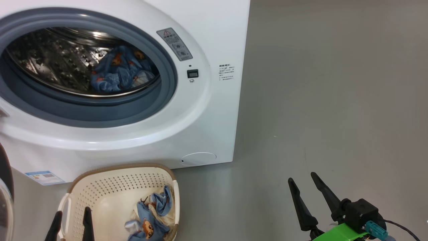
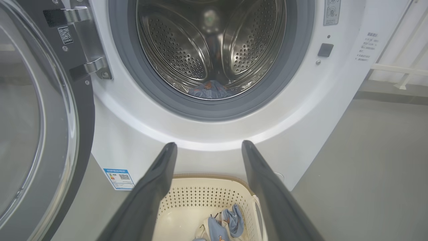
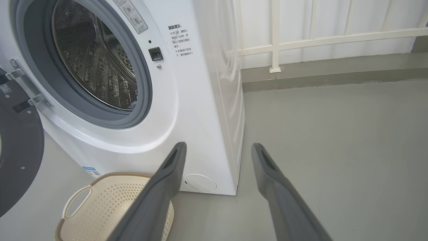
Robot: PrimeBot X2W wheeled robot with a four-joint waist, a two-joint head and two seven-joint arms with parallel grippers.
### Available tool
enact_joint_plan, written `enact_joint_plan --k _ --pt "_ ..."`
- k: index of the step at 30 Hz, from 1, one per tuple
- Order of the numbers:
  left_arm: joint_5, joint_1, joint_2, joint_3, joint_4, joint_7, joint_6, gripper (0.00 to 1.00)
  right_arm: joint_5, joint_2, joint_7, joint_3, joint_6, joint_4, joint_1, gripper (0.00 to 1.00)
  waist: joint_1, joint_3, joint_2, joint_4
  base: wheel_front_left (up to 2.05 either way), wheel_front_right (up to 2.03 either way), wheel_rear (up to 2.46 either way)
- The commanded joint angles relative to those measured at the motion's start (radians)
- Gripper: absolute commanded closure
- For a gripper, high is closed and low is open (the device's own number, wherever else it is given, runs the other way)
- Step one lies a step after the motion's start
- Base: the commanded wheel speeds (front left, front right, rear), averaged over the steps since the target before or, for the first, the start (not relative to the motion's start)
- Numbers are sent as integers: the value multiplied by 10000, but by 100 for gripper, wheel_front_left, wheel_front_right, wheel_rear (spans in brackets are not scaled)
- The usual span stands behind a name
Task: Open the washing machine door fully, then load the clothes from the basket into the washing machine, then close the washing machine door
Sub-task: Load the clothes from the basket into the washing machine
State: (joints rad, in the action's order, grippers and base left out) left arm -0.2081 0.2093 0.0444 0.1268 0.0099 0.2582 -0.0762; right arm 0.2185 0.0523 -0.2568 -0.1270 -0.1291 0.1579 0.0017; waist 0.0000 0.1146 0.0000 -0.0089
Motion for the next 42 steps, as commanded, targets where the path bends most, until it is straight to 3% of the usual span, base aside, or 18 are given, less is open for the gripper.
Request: enact_joint_plan --k 1,12,20,36,42 --pt "-63 -492 59 296 -196 36 -30 0 -76 -20 -49 -236 -16 -233 -200 0 0 80 0 -10 0 0 0" --pt "-224 -1285 59 494 117 36 -207 0 -56 -20 -49 -232 -16 -360 -396 0 0 873 0 -93 0 0 0" --pt "-165 -2244 169 492 1240 36 -438 0 15 -20 -49 -289 -16 -575 -659 0 0 1824 0 -322 0 0 0" --pt "-1371 -5335 1638 -719 4060 36 -542 0 -229 -20 -49 -239 -16 -1182 -1497 0 0 4528 0 -719 0 0 0" --pt "-1915 -6411 2395 -1807 5695 36 -543 0 -284 -20 -49 -230 -16 -1370 -1737 0 0 5373 0 -827 0 0 0"
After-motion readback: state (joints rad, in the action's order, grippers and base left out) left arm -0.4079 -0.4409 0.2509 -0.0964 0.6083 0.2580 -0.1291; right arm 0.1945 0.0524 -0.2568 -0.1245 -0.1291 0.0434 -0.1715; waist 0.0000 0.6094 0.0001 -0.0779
